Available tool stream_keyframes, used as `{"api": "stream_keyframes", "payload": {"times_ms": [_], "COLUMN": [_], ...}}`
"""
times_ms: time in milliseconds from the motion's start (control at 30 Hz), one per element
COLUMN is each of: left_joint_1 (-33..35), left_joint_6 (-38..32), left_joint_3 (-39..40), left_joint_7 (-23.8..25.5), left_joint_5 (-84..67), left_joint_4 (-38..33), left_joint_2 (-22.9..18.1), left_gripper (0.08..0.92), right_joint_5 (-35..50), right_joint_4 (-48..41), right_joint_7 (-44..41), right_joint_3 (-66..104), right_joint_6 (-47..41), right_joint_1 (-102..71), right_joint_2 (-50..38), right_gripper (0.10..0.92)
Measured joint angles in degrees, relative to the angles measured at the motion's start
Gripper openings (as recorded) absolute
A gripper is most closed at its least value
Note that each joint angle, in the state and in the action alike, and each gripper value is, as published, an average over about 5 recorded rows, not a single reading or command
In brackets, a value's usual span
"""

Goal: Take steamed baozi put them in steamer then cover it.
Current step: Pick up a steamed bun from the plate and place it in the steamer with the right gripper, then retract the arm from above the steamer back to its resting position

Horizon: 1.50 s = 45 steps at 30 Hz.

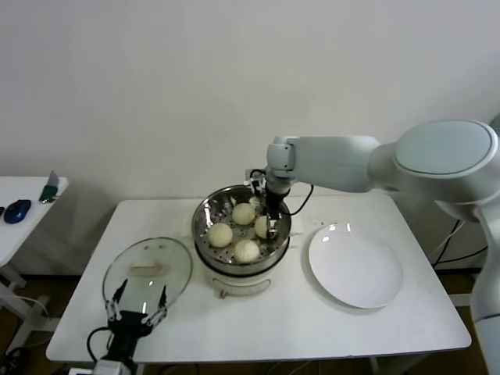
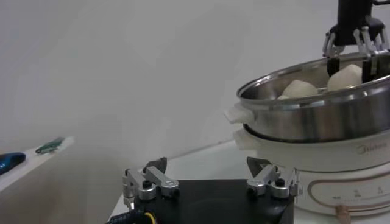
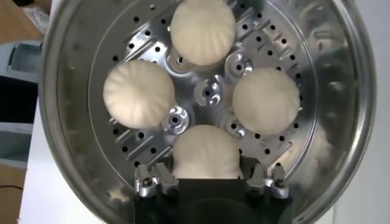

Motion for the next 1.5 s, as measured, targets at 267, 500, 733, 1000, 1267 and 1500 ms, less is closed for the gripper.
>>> {"api": "stream_keyframes", "payload": {"times_ms": [267, 500, 733, 1000, 1267, 1500], "left_joint_1": [-0.01, -0.08, -0.27, -1.07, -2.12, -3.08], "left_joint_6": [0.2, 0.34, 0.57, 0.72, -0.12, -1.18], "left_joint_3": [-0.08, -0.06, 0.03, -0.43, -0.81, -0.78], "left_joint_7": [-0.05, -0.07, -0.07, -0.49, -0.9, -0.61], "left_joint_5": [-0.1, -0.1, 0.02, 0.17, 0.1, 1.07], "left_joint_4": [-0.09, -0.21, -0.24, -0.05, 0.53, 0.91], "left_joint_2": [0.12, 0.18, 0.22, 0.25, 0.68, 0.56], "left_gripper": [0.823, 0.823, 0.823, 0.823, 0.823, 0.823], "right_joint_5": [-0.84, -0.46, 0.03, -0.91, -1.36, -2.05], "right_joint_4": [0.23, 0.91, 2.35, 6.28, 12.76, 18.14], "right_joint_7": [0.18, -0.46, -1.94, -0.09, 10.53, 20.79], "right_joint_3": [0.91, 2.38, 3.89, 7.85, 14.62, 27.06], "right_joint_6": [-0.18, 0.26, 1.17, 3.35, 9.71, 17.09], "right_joint_1": [-0.31, 1.37, 3.8, 4.72, 1.6, -8.65], "right_joint_2": [-0.42, -1.84, -4.09, -10.08, -21.72, -33.17], "right_gripper": [0.822, 0.823, 0.823, 0.823, 0.823, 0.823]}}
